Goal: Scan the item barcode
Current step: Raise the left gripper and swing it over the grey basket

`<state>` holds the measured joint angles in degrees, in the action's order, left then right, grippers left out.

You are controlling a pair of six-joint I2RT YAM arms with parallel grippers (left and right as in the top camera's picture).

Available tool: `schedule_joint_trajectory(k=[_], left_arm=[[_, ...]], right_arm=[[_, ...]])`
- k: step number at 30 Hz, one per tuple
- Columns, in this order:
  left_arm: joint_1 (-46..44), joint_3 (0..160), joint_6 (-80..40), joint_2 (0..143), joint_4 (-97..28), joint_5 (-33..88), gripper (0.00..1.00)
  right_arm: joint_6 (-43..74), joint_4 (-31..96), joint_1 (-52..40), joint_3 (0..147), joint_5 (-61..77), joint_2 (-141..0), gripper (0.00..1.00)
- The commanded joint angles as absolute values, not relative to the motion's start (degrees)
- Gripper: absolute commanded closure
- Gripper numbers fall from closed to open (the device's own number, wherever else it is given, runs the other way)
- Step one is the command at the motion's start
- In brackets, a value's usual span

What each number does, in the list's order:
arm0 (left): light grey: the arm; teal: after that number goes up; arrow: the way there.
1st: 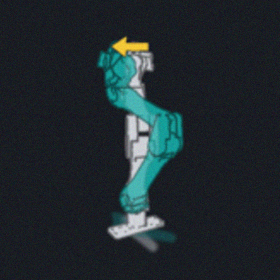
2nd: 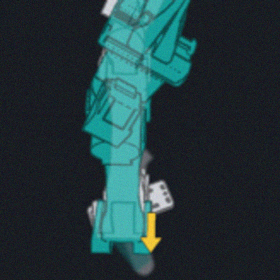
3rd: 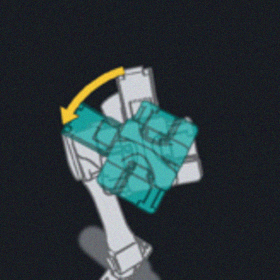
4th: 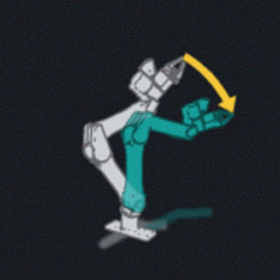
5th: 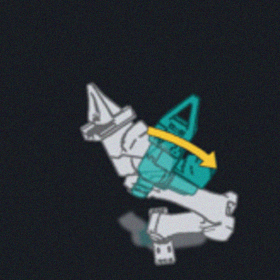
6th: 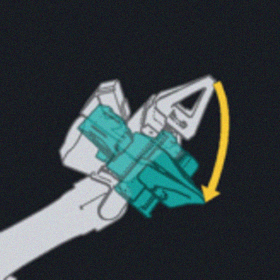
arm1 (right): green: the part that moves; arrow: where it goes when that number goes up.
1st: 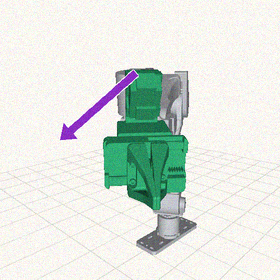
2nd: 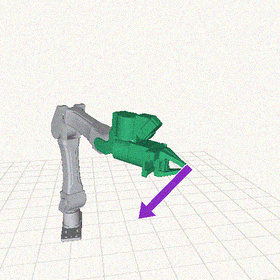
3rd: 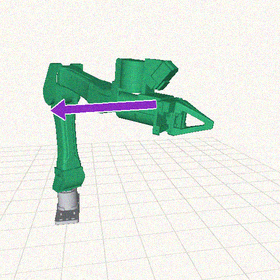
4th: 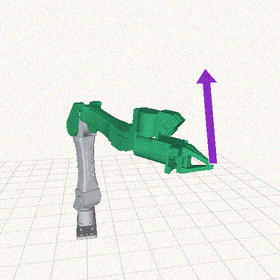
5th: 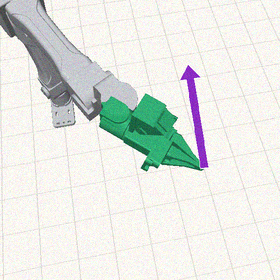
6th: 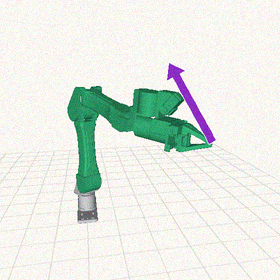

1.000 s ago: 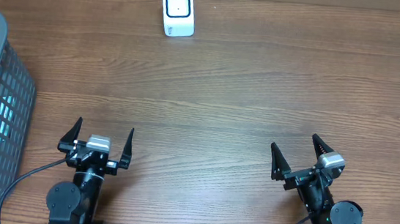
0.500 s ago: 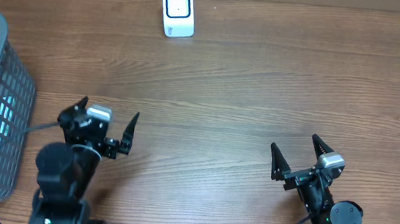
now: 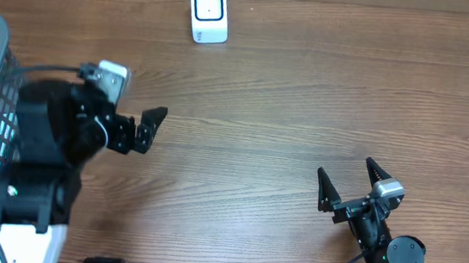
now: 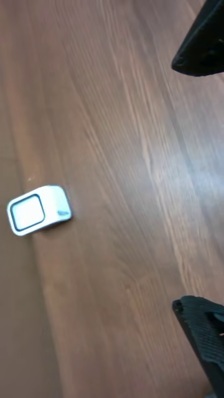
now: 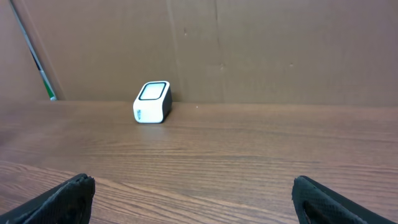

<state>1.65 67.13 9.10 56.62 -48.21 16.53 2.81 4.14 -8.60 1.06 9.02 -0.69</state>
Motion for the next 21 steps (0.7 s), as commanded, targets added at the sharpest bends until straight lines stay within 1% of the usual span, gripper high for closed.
schedule_joint_trajectory(k=[1,4,6,14,21], left_arm=[[1.93,77.91,8.51,61.76,-55.16,20.56,0.00],[1.89,85.97,8.49,66.02,-63.57,22.00,0.00],[1.89,88.40,8.49,67.44,-65.95,22.57,0.00],[1.87,88.73,8.51,68.14,-69.43,22.52,0.00],[1.87,88.71,8.58,68.25,-68.20,22.22,0.00]], right_arm=[[2.94,3.84,-8.45,0.47,9.08,-0.23,0.00],[2.94,3.84,-8.45,0.47,9.08,-0.23,0.00],[2.94,3.84,-8.45,0.47,9.08,-0.23,0.00],[2.94,3.84,-8.45,0.47,9.08,-0.23,0.00],[2.94,3.84,-8.45,0.47,9.08,-0.23,0.00]])
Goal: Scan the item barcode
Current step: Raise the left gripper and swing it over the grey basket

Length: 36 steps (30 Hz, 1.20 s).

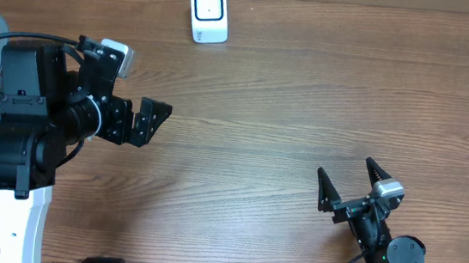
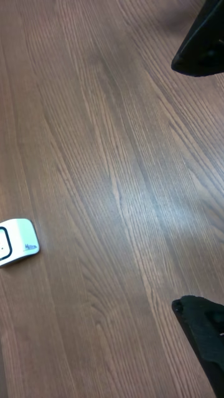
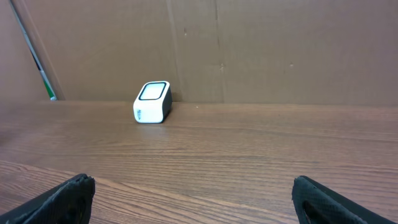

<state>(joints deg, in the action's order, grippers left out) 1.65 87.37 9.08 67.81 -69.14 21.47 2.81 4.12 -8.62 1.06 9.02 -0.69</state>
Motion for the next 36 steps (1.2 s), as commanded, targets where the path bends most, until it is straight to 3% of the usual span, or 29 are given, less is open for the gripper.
schedule_joint_trajectory(k=[1,9,15,26,36], left_arm=[[1.87,88.71,8.71,68.38,-67.81,21.82,0.00],[1.87,88.71,8.38,71.48,-68.73,16.45,0.00],[1.85,88.73,-0.69,73.82,-69.10,13.56,0.00],[1.87,88.73,0.03,74.89,-71.29,12.62,0.00],[1.87,88.73,3.11,74.89,-70.08,3.77,0.00]], right_arm=[[2.94,3.84,-8.45,0.47,9.08,-0.23,0.00],[2.94,3.84,-8.45,0.47,9.08,-0.23,0.00],[2.94,3.84,-8.45,0.47,9.08,-0.23,0.00],[2.94,3.84,-8.45,0.47,9.08,-0.23,0.00],[2.94,3.84,-8.45,0.47,9.08,-0.23,0.00]])
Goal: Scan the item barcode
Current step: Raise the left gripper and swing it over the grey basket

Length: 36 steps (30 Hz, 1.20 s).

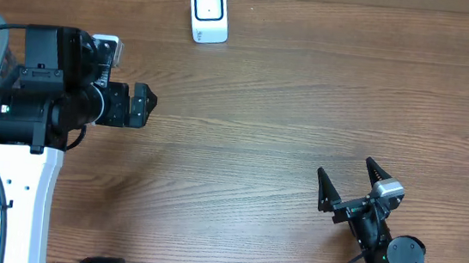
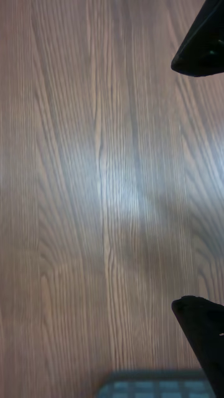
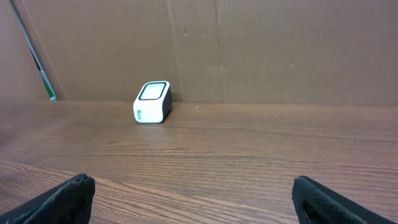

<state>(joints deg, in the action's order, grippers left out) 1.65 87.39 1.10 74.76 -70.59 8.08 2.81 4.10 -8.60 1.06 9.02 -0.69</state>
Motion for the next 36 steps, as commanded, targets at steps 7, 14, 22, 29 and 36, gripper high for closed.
schedule_joint_trajectory(k=[7,14,22,29,36], left_arm=[[1.91,88.97,4.51,76.55,-69.95,3.31,0.00],[1.91,98.63,4.25,81.43,-71.77,2.74,0.00],[1.98,116.62,3.55,86.96,-78.91,-4.51,0.00],[1.96,118.69,2.59,86.91,-78.63,-6.24,0.00],[1.96,118.67,2.57,86.91,-78.63,-6.13,0.00]], right_arm=[[2.96,3.84,-8.45,0.47,9.08,-0.23,0.00],[2.94,3.84,-8.45,0.47,9.08,-0.23,0.00],[2.94,3.84,-8.45,0.47,9.08,-0.23,0.00],[2.94,3.84,-8.45,0.47,9.08,-0.23,0.00],[2.96,3.84,-8.45,0.47,9.08,-0.23,0.00]])
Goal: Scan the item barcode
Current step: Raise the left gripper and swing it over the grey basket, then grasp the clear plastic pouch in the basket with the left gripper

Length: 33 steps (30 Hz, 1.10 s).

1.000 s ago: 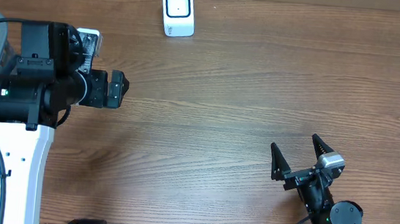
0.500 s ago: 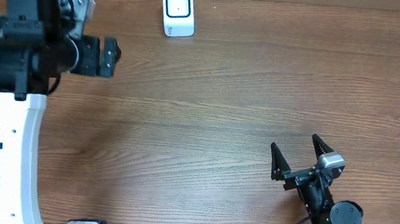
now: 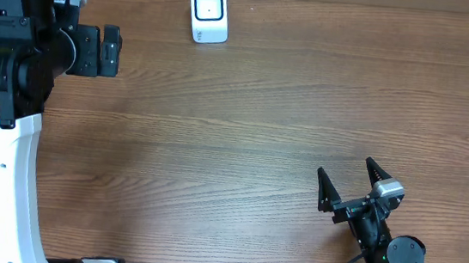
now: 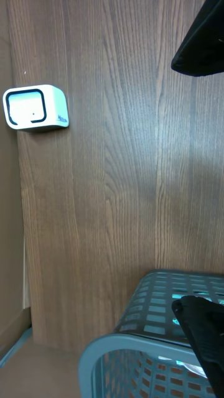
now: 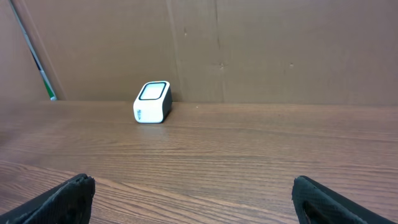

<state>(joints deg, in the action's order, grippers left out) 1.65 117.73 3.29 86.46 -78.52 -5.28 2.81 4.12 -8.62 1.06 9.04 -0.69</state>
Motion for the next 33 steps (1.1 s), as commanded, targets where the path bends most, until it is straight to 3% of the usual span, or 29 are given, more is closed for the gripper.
schedule_joint_trajectory(k=[1,15,26,33], left_arm=[[1.93,118.67,2.57,86.91,-78.63,-6.13,0.00],[4.34,118.78,2.57,86.89,-74.70,-14.63,0.01],[19.09,122.65,2.50,86.87,-70.81,-15.49,0.01],[30.04,122.67,-3.86,87.83,-71.02,-15.57,0.00]], right_arm=[[2.96,3.84,-8.45,0.47,9.08,-0.23,0.00],[2.96,3.84,-8.45,0.47,9.08,-0.23,0.00],[2.96,3.84,-8.45,0.47,9.08,-0.23,0.00],[2.96,3.84,-8.45,0.47,9.08,-0.23,0.00]])
